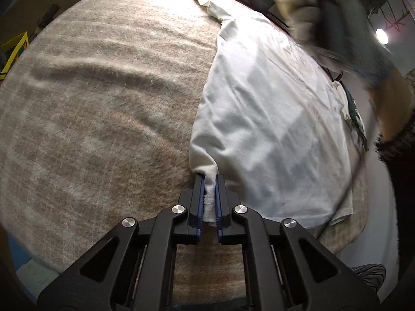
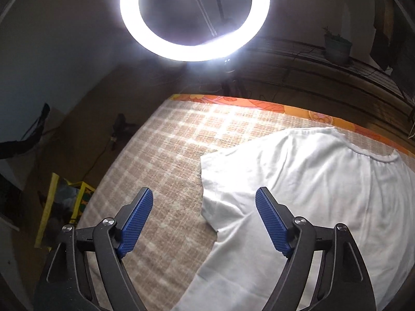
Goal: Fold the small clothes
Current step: 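Grasp the T-shirt side edge with the left tool while the right tool grasps the other side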
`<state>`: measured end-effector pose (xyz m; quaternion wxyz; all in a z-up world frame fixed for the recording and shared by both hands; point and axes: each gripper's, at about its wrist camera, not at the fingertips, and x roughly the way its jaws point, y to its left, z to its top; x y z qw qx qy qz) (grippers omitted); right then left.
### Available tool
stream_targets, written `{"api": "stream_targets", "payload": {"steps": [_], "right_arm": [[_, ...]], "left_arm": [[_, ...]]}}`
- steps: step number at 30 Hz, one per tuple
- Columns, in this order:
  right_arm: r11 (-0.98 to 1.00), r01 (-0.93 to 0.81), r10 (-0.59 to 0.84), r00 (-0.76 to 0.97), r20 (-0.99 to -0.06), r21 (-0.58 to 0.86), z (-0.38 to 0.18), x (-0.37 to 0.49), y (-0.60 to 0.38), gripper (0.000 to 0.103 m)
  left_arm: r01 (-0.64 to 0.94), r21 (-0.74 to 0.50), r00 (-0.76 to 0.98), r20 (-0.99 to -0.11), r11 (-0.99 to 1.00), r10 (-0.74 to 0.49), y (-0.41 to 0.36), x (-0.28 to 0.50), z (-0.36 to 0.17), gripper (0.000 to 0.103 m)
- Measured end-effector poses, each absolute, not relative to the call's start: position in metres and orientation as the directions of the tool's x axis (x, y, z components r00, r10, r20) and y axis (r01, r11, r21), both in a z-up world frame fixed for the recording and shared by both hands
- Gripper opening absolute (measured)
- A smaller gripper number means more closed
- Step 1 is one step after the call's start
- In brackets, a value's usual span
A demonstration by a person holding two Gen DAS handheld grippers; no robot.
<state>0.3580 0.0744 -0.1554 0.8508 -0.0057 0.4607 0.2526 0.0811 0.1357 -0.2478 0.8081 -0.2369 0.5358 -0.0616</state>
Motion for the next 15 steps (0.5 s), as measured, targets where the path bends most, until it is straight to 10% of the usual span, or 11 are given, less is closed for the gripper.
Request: {"api": "stream_targets", "payload": {"steps": [15], "right_arm": [[0.874,-0.481,0.167,0.429,-0.888,-0.068,-0.239,0.410,0.144,0.051]], "left_arm": [[-0.130,-0.462,0.455,-0.814,0.877,-0.361,0.142,0.074,-0.229,0.003]]}}
